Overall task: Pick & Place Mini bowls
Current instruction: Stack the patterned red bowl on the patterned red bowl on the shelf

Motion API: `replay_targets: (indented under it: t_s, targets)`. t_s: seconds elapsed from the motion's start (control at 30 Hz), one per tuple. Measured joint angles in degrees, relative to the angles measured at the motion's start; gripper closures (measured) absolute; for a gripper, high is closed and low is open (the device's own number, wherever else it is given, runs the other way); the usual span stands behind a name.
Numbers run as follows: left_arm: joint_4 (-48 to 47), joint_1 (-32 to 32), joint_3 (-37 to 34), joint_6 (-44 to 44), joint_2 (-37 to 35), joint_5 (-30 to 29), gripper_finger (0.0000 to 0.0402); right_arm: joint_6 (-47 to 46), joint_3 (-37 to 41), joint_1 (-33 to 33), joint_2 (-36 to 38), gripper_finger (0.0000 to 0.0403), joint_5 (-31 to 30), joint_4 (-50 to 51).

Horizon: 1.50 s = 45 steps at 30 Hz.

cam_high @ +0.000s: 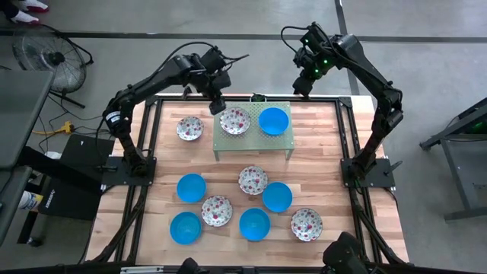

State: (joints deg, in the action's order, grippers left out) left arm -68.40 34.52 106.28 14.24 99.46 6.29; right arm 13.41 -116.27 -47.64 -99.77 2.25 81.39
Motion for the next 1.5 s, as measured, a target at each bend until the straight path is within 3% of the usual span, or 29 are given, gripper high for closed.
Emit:
replay_targets:
  t_s: [0.43, 0.63, 0.8, 1.0, 1.17, 1.3, 1.5]
  targets:
    - [-8.5, 0.2, 0.0, 7.6, 0.0, -2.4, 0.0158, -2.1, 0.0, 0.0, 0.1, 0.0402, 0.4, 0.4]
    - [-10.3, 3.2, -1.2, 10.5, -1.1, -2.8, 0.0158, -2.1, 0.0, -2.6, 0.9, 0.0402, 8.4, 1.2]
    - [-9.8, 5.6, -4.9, 12.5, -4.1, -2.3, 0.0158, -2.8, 0.0, -5.9, 2.3, 0.0402, 8.0, 1.2]
    - [-5.5, 8.7, -15.4, 13.5, -11.0, 1.2, 0.0158, -3.8, 0.0, -9.7, 4.8, 0.0402, 6.9, 1.2]
    - [2.0, 11.9, -28.4, 11.8, -17.1, 5.5, 0.0158, -5.5, 0.0, -11.6, 5.1, 0.0402, 6.0, 1.2]
    - [5.7, 14.4, -37.4, 5.6, -19.2, 3.5, 0.0158, -7.5, 0.0, -11.7, 5.0, 0.0402, 2.9, 1.1]
    - [10.1, 19.0, -45.1, -0.1, -19.6, 3.1, 0.0158, -8.5, 0.0, -11.7, 5.0, 0.0402, 1.0, 1.1]
